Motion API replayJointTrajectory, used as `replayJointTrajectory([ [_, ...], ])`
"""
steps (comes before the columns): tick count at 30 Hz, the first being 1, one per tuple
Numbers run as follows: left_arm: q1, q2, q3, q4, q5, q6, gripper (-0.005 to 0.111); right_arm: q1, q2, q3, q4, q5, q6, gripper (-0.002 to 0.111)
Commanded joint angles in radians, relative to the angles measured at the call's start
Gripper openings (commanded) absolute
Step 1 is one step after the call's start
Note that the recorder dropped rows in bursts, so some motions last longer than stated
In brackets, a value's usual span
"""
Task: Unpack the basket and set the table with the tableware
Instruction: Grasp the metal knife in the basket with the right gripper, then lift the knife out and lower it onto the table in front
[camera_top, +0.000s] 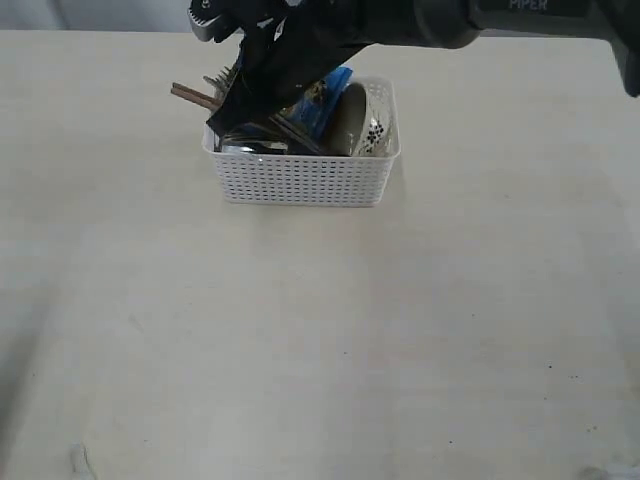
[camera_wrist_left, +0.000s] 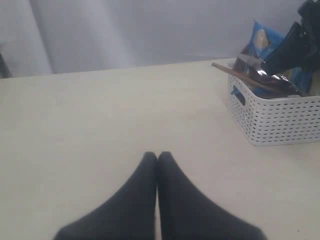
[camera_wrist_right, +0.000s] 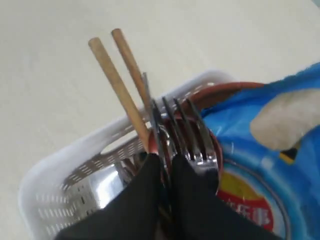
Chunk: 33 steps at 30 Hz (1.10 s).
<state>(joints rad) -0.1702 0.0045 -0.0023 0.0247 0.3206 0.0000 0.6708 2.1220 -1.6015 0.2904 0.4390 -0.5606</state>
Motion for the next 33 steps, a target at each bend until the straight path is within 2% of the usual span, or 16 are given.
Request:
replayJointTrajectory([
  [1,-0.003,-0.005,0.002,-0.004,-0.001,0.000,0.000,0.000,-0.002,0.000,-0.004,0.044,0.010,0.000],
  [15,-0.003,-0.005,0.002,-0.004,-0.001,0.000,0.000,0.000,-0.071,-0.016,-0.030,0.066,0.007,0.000],
  [33,-0.003,-0.005,0.002,-0.004,-0.001,0.000,0.000,0.000,-0.266,-0.016,-0.030,0.067,0.019,0.000],
])
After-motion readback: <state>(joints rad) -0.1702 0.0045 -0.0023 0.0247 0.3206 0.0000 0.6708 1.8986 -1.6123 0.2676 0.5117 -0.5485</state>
